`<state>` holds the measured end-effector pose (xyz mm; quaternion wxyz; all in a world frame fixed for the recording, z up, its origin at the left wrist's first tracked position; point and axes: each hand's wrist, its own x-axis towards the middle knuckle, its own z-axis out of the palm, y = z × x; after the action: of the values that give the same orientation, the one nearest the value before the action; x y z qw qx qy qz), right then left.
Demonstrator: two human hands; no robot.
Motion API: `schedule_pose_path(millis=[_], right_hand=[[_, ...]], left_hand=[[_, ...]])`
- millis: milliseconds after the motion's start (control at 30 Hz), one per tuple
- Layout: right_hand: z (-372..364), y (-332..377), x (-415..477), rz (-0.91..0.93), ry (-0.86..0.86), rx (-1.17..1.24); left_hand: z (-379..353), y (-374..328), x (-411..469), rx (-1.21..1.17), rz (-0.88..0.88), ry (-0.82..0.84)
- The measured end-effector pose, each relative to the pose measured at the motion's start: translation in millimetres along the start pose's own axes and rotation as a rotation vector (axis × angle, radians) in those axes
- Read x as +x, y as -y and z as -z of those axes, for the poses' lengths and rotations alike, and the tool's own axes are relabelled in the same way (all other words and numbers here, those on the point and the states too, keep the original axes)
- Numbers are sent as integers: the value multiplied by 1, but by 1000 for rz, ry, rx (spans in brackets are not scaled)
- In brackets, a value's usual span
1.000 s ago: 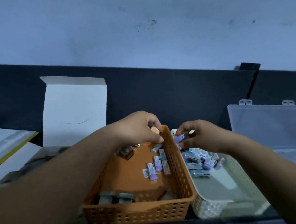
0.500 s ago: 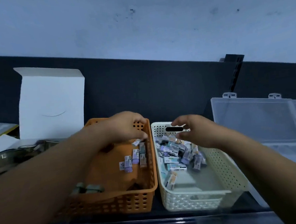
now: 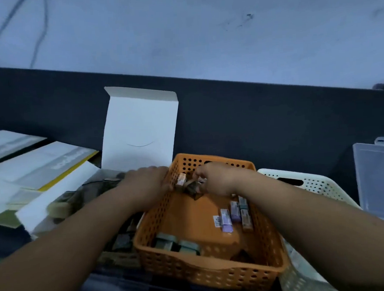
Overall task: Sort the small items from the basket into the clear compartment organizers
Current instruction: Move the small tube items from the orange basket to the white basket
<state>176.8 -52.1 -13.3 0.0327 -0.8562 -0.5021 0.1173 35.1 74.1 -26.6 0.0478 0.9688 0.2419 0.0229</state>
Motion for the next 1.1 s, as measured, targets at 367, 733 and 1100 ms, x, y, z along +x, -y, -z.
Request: schedule_pose_path(millis=[367, 733, 1100], right_hand=[[-11, -2, 0, -47, 98, -24], [23, -53, -86, -162, -371, 419], [14, -40, -85, -102, -340, 468]], left_hand=[[2, -12, 1, 37, -293, -128], [5, -119, -21, -174, -561, 757], [-9, -112, -16, -260, -474, 726]])
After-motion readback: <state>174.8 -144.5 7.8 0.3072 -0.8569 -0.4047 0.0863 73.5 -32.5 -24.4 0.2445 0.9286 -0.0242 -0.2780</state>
